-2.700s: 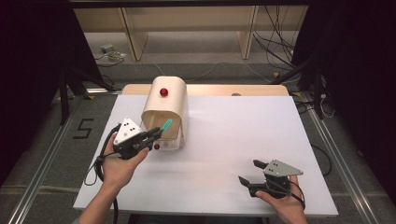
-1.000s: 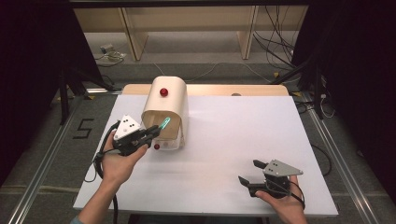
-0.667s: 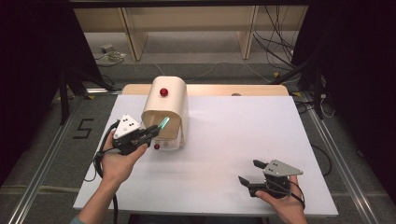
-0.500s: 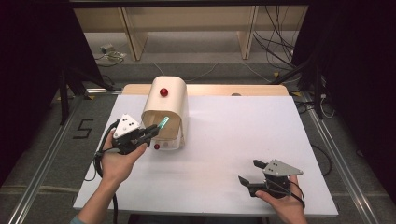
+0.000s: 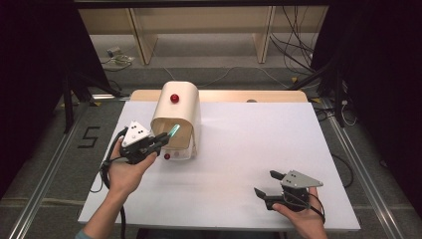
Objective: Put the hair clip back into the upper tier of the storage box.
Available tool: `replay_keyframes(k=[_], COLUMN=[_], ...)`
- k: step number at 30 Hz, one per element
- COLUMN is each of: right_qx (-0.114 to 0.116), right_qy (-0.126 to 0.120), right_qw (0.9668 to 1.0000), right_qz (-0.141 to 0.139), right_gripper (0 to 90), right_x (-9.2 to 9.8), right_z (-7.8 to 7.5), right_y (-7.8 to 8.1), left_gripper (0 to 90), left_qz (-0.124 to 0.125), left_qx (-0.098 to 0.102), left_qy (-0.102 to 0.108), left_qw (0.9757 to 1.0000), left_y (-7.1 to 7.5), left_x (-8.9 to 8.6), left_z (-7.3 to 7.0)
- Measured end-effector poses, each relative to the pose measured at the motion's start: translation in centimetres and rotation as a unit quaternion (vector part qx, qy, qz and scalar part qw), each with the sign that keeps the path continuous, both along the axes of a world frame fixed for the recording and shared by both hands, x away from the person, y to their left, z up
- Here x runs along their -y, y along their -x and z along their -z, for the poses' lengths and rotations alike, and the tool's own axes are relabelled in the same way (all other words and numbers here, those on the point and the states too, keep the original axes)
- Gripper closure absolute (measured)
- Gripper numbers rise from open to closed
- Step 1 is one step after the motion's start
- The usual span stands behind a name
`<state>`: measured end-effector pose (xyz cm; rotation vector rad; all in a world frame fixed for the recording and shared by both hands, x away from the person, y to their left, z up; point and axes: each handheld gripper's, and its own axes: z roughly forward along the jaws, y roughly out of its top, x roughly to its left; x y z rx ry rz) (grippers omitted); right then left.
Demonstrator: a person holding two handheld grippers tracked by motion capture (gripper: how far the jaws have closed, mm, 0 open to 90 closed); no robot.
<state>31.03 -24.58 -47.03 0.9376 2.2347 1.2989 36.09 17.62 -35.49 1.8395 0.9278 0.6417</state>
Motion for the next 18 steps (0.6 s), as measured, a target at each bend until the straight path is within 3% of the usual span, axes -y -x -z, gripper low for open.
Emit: replay_keyframes(k=[18], right_qx=[-0.001], right_qy=[0.002], right_qw=[1.0], right_qz=[0.001], right_gripper=[20.1], right_x=[0.0], right_z=[-0.01], right_y=[0.01], left_gripper=[83.0], left_qz=[0.0], left_qx=[-0.006], left_qy=[-0.007], left_qw=[1.0], left_y=[-0.24], left_x=[0.21], left_z=[0.12])
